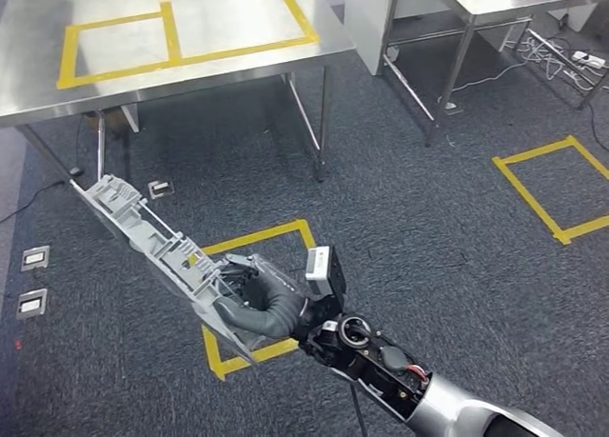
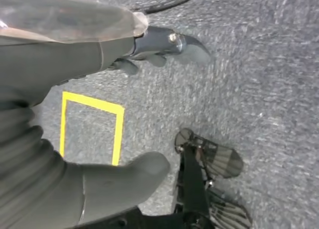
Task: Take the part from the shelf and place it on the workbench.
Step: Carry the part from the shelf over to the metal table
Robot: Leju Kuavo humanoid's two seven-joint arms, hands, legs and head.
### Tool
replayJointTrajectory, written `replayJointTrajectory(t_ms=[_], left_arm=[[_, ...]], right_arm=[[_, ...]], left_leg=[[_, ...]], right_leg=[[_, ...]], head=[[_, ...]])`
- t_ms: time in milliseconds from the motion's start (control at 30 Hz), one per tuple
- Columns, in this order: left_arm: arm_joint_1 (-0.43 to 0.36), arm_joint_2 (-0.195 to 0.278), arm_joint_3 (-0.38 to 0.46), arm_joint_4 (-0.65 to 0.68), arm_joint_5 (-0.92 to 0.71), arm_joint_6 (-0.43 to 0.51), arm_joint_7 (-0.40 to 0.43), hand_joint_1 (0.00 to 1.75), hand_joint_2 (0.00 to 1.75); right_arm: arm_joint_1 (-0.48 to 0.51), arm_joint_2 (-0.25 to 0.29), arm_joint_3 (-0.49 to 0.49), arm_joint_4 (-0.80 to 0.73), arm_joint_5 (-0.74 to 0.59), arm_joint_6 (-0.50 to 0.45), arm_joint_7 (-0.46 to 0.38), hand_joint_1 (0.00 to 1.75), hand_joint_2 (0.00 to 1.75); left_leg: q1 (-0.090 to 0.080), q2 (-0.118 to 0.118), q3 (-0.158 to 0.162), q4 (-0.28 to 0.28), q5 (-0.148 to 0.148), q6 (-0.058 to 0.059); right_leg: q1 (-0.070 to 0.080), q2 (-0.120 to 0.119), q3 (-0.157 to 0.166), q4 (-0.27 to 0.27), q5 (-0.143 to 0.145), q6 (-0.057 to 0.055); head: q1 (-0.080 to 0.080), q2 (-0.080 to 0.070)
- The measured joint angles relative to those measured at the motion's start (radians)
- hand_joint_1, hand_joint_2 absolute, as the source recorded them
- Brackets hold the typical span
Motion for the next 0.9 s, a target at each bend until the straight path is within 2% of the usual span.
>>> replayJointTrajectory(t_ms=[33, 100, 133, 167, 200, 233, 267, 300, 333, 367, 433, 467, 500, 533, 600, 633, 667, 700, 733, 800, 833, 867, 900], left_arm=[[-0.001, 0.0, 0.0, 0.0, 0.001, 0.0, 0.0, 0.0, 1.75], [-0.003, 0.0, 0.0, 0.0, 0.001, 0.0, 0.0, 0.0, 1.75], [-0.002, 0.0, 0.0, 0.0, 0.002, 0.0, 0.0, 0.0, 1.75], [0.0, 0.0, 0.0, 0.0, 0.003, 0.0, 0.0, 0.0, 1.75], [0.002, 0.001, 0.0, 0.0, 0.003, 0.001, 0.0, 0.0, 1.75], [0.004, 0.003, 0.0, 0.0, 0.004, 0.001, 0.0, 0.0, 1.75], [0.005, 0.004, 0.0, 0.0, 0.004, 0.001, 0.0, 0.0, 1.75], [0.007, 0.005, 0.0, 0.0, 0.005, 0.001, 0.0, 0.0, 1.75], [0.007, 0.006, 0.0, 0.0, 0.006, 0.001, 0.0, 0.0, 1.75], [0.007, 0.007, 0.0, 0.0, 0.007, 0.001, 0.0, 0.0, 1.75], [0.006, 0.006, -0.001, 0.0, 0.007, 0.001, 0.0, 0.0, 1.75], [0.005, 0.006, -0.001, 0.0, 0.007, 0.001, 0.0, 0.0, 1.75], [0.005, 0.005, -0.001, 0.0, 0.007, 0.001, 0.0, 0.0, 1.75], [0.004, 0.005, -0.001, 0.0, 0.007, 0.001, -0.001, 0.0, 1.75], [0.004, 0.006, -0.001, 0.0, 0.007, 0.001, -0.001, 0.0, 1.75], [0.005, 0.007, -0.001, 0.0, 0.007, 0.001, -0.001, 0.0, 1.75], [0.005, 0.008, -0.001, 0.0, 0.007, 0.001, -0.001, 0.0, 1.75], [0.005, 0.008, -0.001, 0.0, 0.007, 0.0, -0.002, 0.0, 1.75], [0.005, 0.008, -0.001, 0.0, 0.006, -0.001, -0.002, 0.0, 1.75], [0.005, 0.008, -0.001, 0.0, 0.004, -0.003, -0.004, 0.0, 1.75], [0.004, 0.008, -0.001, 0.0, 0.004, -0.004, -0.005, 0.0, 1.75], [0.002, 0.007, -0.001, 0.0, 0.004, -0.004, -0.006, 0.0, 1.75], [0.0, 0.007, -0.001, 0.0, 0.004, -0.004, -0.007, 0.0, 1.75]], right_arm=[[-0.001, 0.0, -0.001, -0.002, 0.0, 0.0, 0.0, 1.75, 1.75], [-0.001, 0.0, -0.002, -0.004, 0.0, -0.001, -0.001, 1.75, 1.75], [0.0, 0.0, -0.002, -0.004, 0.0, -0.001, -0.001, 1.75, 1.75], [0.001, 0.0, -0.002, -0.004, 0.0, -0.002, -0.001, 1.75, 1.75], [0.003, 0.0, -0.002, -0.004, 0.0, -0.002, 0.0, 1.75, 1.75], [0.003, 0.0, -0.002, -0.005, 0.002, -0.003, 0.0, 1.75, 1.75], [0.004, 0.0, -0.002, -0.005, 0.003, -0.005, -0.001, 1.75, 1.75], [0.004, 0.0, -0.002, -0.005, 0.004, -0.006, -0.001, 1.75, 1.75], [0.003, 0.0, -0.002, -0.005, 0.004, -0.008, -0.001, 1.75, 1.75], [0.003, 0.0, -0.002, -0.005, 0.004, -0.009, -0.001, 1.75, 1.75], [0.002, 0.0, -0.003, -0.007, 0.005, -0.01, -0.002, 1.75, 1.75], [0.002, 0.0, -0.004, -0.009, 0.005, -0.01, -0.002, 1.75, 1.75], [0.001, 0.0, -0.004, -0.01, 0.005, -0.01, -0.002, 1.75, 1.75], [0.001, 0.0, -0.005, -0.011, 0.005, -0.01, -0.003, 1.75, 1.75], [0.0, 0.0, -0.005, -0.012, 0.005, -0.01, -0.004, 1.75, 1.75], [0.0, -0.001, -0.006, -0.012, 0.005, -0.01, -0.004, 1.75, 1.75], [0.002, -0.002, -0.006, -0.012, 0.005, -0.01, -0.003, 1.75, 1.75], [0.003, -0.003, -0.006, -0.012, 0.005, -0.01, -0.003, 1.75, 1.75], [0.004, -0.003, -0.006, -0.013, 0.005, -0.011, -0.003, 1.75, 1.75], [0.005, -0.004, -0.007, -0.013, 0.005, -0.011, -0.003, 1.75, 1.75], [0.004, -0.005, -0.008, -0.014, 0.005, -0.011, -0.003, 1.75, 1.75], [0.005, -0.005, -0.008, -0.015, 0.005, -0.011, -0.004, 1.75, 1.75], [0.005, -0.005, -0.009, -0.017, 0.005, -0.012, -0.003, 1.75, 1.75]], left_leg=[[0.001, -0.001, -0.035, 0.057, -0.012, -0.004], [0.002, -0.002, -0.132, 0.193, -0.06, -0.012], [0.003, -0.002, -0.174, 0.236, -0.082, -0.015], [0.003, -0.002, -0.199, 0.246, -0.089, -0.017], [0.004, -0.002, -0.206, 0.219, -0.073, -0.017], [0.005, -0.002, -0.198, 0.163, -0.033, -0.016], [0.005, -0.002, -0.183, 0.09, 0.028, -0.014], [0.004, -0.001, -0.172, 0.029, 0.074, -0.009], [0.002, -0.002, -0.162, -0.012, 0.11, -0.004], [0.001, -0.002, -0.159, -0.034, 0.13, 0.003], [0.0, -0.004, -0.15, -0.038, 0.129, 0.016], [0.002, -0.003, -0.142, -0.041, 0.128, 0.022], [0.002, -0.001, -0.133, -0.042, 0.123, 0.027], [0.002, 0.0, -0.122, -0.043, 0.116, 0.033], [0.001, 0.004, -0.104, -0.044, 0.099, 0.039], [0.001, 0.004, -0.093, -0.044, 0.089, 0.039], [0.0, 0.004, -0.08, -0.044, 0.078, 0.039], [0.0, 0.004, -0.065, -0.044, 0.066, 0.037], [0.0, 0.004, -0.047, -0.044, 0.055, 0.036], [0.0, 0.004, -0.017, -0.045, 0.031, 0.029], [-0.001, 0.003, -0.007, -0.046, 0.021, 0.024], [-0.001, 0.003, -0.001, -0.048, 0.015, 0.019], [-0.002, 0.002, 0.004, -0.047, 0.011, 0.014]], right_leg=[[-0.002, 0.001, 0.01, -0.005, -0.003, -0.004], [-0.001, 0.002, 0.024, -0.008, -0.016, -0.009], [-0.001, 0.004, 0.032, -0.008, -0.025, -0.01], [-0.002, 0.007, 0.044, -0.008, -0.035, -0.009], [-0.002, 0.01, 0.058, -0.008, -0.045, -0.008], [-0.002, 0.013, 0.074, -0.008, -0.057, -0.007], [-0.002, 0.014, 0.084, -0.008, -0.068, -0.004], [0.0, 0.016, 0.096, -0.006, -0.08, 0.0], [0.001, 0.017, 0.102, -0.004, -0.093, 0.005], [0.003, 0.019, 0.108, -0.002, -0.102, 0.011], [0.004, 0.019, 0.116, 0.006, -0.112, 0.02], [0.003, 0.017, 0.112, 0.023, -0.114, 0.024], [0.003, 0.013, 0.095, 0.057, -0.119, 0.028], [0.001, 0.008, 0.065, 0.112, -0.131, 0.033], [-0.003, 0.003, -0.022, 0.248, -0.178, 0.042], [-0.005, 0.002, -0.061, 0.297, -0.203, 0.045], [-0.008, 0.002, -0.087, 0.315, -0.218, 0.047], [-0.009, 0.001, -0.097, 0.297, -0.21, 0.047], [-0.01, -0.001, -0.091, 0.248, -0.178, 0.045], [-0.008, -0.006, -0.066, 0.114, -0.066, 0.036], [-0.005, -0.008, -0.058, 0.067, -0.027, 0.031], [-0.003, -0.01, -0.052, 0.041, -0.002, 0.025], [0.0, -0.01, -0.049, 0.033, -0.001, 0.02]], head=[[-0.005, 0.0], [-0.013, 0.0], [-0.016, 0.0], [-0.018, 0.0], [-0.021, 0.0], [-0.024, 0.0], [-0.027, 0.0], [-0.031, 0.0], [-0.033, 0.0], [-0.034, 0.0], [-0.03, 0.0], [-0.028, 0.0], [-0.025, 0.0], [-0.02, 0.0], [-0.012, 0.0], [-0.008, 0.0], [-0.005, 0.0], [-0.002, 0.0], [0.001, 0.0], [0.005, 0.0], [0.005, 0.0], [0.004, 0.0], [0.002, 0.0]])
